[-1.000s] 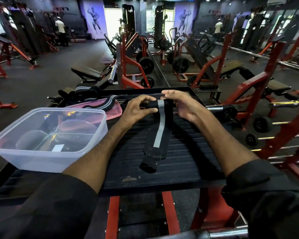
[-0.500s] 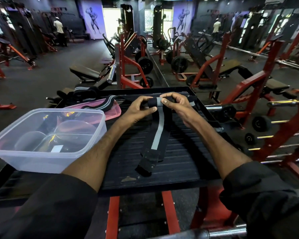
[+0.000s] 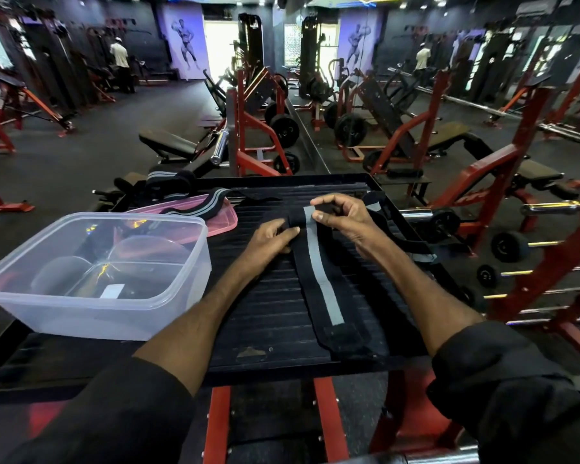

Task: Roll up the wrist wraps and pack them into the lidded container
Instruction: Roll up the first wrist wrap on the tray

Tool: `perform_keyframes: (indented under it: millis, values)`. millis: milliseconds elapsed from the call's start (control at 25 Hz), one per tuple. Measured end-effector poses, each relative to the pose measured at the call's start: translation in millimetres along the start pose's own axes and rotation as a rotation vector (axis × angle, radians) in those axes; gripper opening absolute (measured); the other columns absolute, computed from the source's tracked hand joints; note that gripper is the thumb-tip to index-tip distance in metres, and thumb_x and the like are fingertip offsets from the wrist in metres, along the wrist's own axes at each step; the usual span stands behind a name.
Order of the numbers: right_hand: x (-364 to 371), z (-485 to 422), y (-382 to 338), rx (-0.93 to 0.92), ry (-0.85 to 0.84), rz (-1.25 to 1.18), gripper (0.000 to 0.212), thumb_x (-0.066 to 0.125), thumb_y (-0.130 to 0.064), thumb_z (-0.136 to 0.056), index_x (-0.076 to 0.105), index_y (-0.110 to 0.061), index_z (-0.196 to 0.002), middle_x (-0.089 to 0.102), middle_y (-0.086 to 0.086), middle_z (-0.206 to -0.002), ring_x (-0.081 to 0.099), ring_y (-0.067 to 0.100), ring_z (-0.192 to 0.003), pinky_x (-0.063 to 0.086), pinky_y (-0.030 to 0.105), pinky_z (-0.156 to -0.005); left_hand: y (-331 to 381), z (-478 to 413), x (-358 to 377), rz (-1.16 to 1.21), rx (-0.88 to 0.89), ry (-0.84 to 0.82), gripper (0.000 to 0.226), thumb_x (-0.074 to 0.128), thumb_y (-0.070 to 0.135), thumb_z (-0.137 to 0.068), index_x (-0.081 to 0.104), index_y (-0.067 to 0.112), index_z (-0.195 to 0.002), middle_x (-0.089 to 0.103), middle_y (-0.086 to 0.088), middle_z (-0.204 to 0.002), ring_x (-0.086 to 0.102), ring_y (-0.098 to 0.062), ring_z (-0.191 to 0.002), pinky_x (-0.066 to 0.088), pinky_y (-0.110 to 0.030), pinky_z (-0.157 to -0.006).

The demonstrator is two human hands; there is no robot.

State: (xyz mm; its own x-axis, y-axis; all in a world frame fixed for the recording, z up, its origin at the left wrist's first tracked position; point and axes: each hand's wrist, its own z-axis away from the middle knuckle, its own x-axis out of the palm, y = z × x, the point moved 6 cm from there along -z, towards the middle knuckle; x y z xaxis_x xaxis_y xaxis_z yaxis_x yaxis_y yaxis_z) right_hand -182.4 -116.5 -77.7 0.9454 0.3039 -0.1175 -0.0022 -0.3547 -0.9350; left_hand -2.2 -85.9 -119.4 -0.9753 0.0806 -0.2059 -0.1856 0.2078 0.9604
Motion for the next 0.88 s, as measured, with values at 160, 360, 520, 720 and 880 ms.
perform_keyframes:
  millis: [160, 360, 520, 720, 880]
  values:
    - [1.4, 10.0, 28.4, 0.057, 0.021, -0.029, 0.028, 0.077, 0.002, -0.083, 0.071, -0.009, -0.108, 0.070, 0.000, -0.098, 0.065, 0.004, -0.087, 0.051, 0.016, -0.076, -13.6, 5.2, 8.6, 0.055, -0.175, -0.143, 0.025, 0.063, 0.026, -0.097, 0.063, 0.022, -0.122, 0.072, 0.015, -0.108, 0.067, -0.002, -0.106, 0.049, -0.032, -0.102]
    - [-3.6, 6.1, 37.0, 0.063, 0.040, -0.018, 0.032, 0.077, 0.010, -0.076, 0.072, -0.011, -0.099, 0.071, 0.003, -0.101, 0.066, 0.007, -0.089, 0.052, 0.019, -0.077, -9.7, -9.6, 9.4, -0.023, -0.254, -0.116, 0.032, 0.063, 0.052, -0.092, 0.062, 0.021, -0.100, 0.069, 0.006, -0.093, 0.064, -0.007, -0.090, 0.053, -0.034, -0.092]
    - [-0.9, 9.3, 38.8, 0.082, 0.056, 0.003, 0.036, 0.075, 0.020, -0.071, 0.071, -0.004, -0.098, 0.074, 0.004, -0.103, 0.071, 0.003, -0.090, 0.055, 0.017, -0.075, -15.8, -14.4, 8.1, -0.058, -0.151, -0.046, 0.035, 0.072, 0.051, -0.086, 0.056, 0.019, -0.084, 0.056, 0.001, -0.083, 0.060, -0.008, -0.082, 0.058, -0.031, -0.075]
    - [-2.4, 5.8, 45.7, 0.359, -0.032, -0.287, 0.035, 0.069, 0.007, -0.084, 0.072, -0.014, -0.112, 0.074, 0.005, -0.113, 0.071, 0.010, -0.089, 0.055, 0.020, -0.069, -23.4, -10.5, 7.5, 0.026, -0.071, 0.030, 0.044, 0.081, 0.051, -0.071, 0.070, 0.014, -0.093, 0.061, -0.003, -0.084, 0.061, -0.009, -0.076, 0.053, -0.025, -0.066]
    - [-4.9, 3.1, 55.8, 0.464, -0.035, -0.241, 0.020, 0.066, -0.020, -0.095, 0.071, -0.016, -0.114, 0.076, 0.000, -0.102, 0.069, 0.015, -0.093, 0.056, 0.030, -0.079, -21.9, -6.6, 6.6, 0.066, -0.047, 0.072, 0.038, 0.088, 0.033, -0.070, 0.071, 0.014, -0.099, 0.072, -0.005, -0.091, 0.067, -0.018, -0.084, 0.055, -0.036, -0.075]
